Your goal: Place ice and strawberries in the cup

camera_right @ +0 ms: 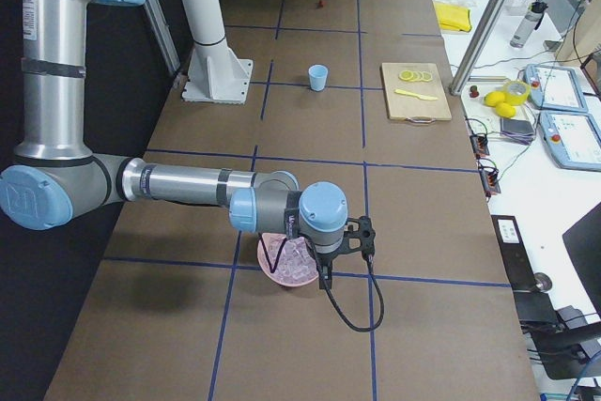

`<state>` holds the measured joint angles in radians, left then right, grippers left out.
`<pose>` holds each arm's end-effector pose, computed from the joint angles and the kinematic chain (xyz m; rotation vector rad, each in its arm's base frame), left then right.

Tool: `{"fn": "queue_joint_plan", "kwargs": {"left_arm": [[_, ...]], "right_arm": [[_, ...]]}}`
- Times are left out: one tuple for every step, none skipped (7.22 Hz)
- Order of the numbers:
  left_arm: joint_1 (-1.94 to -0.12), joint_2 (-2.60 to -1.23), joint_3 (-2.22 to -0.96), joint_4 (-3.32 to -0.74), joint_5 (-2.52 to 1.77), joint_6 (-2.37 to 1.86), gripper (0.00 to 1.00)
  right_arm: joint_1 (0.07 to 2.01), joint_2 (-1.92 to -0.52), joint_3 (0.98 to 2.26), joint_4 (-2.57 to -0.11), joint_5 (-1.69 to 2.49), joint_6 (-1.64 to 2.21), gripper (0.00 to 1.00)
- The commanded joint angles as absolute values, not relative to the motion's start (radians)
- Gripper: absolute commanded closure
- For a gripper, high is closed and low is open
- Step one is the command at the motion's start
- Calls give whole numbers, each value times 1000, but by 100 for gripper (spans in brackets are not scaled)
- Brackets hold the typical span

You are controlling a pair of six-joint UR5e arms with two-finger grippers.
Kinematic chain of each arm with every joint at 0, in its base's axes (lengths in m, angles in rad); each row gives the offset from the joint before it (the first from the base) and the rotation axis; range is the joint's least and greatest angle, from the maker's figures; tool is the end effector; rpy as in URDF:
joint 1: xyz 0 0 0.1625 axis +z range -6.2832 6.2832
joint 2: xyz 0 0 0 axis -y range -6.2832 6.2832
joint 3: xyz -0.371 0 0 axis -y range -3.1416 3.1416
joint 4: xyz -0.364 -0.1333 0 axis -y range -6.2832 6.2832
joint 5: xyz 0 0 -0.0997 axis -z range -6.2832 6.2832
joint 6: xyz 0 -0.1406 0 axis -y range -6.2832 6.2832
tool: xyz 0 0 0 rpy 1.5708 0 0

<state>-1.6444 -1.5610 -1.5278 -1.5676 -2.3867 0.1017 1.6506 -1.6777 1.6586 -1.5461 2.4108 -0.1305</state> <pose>-0.0642 -0.4505 0.6545 0.0188 0.8172 0.0037 0.0624 -0.4209 0.6316 0.0934 -0.8349 -0.0500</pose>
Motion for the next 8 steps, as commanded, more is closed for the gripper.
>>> {"fn": "queue_joint_plan", "kwargs": {"left_arm": [[-1644,-1565,-1528,-1568,-2387,100,0],[-1644,-1565,-1526,-1568,-2387,100,0],[-1643,-1565,-1523,-1568,-2387,101,0],[-1643,-1562,-1522,-1569,-2387,104,0],[-1644,-1560,-1523,-1569,-2387,109,0],[-1643,-1559,-1520,-1569,-2387,112,0],[-1643,-1557,-1520,-1571,-2387,109,0],[-1643,-1557,-1523,-1571,-2387,109,0]], "right_arm": [[1649,-1672,1658,-1543,2415,-130,0],[1649,-1666,1661,-1542,2414,-129,0],[1646,-1642,1687,-1545,2404,-130,0],[1643,-1628,1703,-1545,2414,-126,0],[1638,-1635,1698,-1545,2421,-101,0],[1623,-1644,1709,-1539,2434,-101,0],[1602,-1644,1712,-1536,2433,-103,0],[1588,-1646,1744,-1539,2424,-98,0]]}}
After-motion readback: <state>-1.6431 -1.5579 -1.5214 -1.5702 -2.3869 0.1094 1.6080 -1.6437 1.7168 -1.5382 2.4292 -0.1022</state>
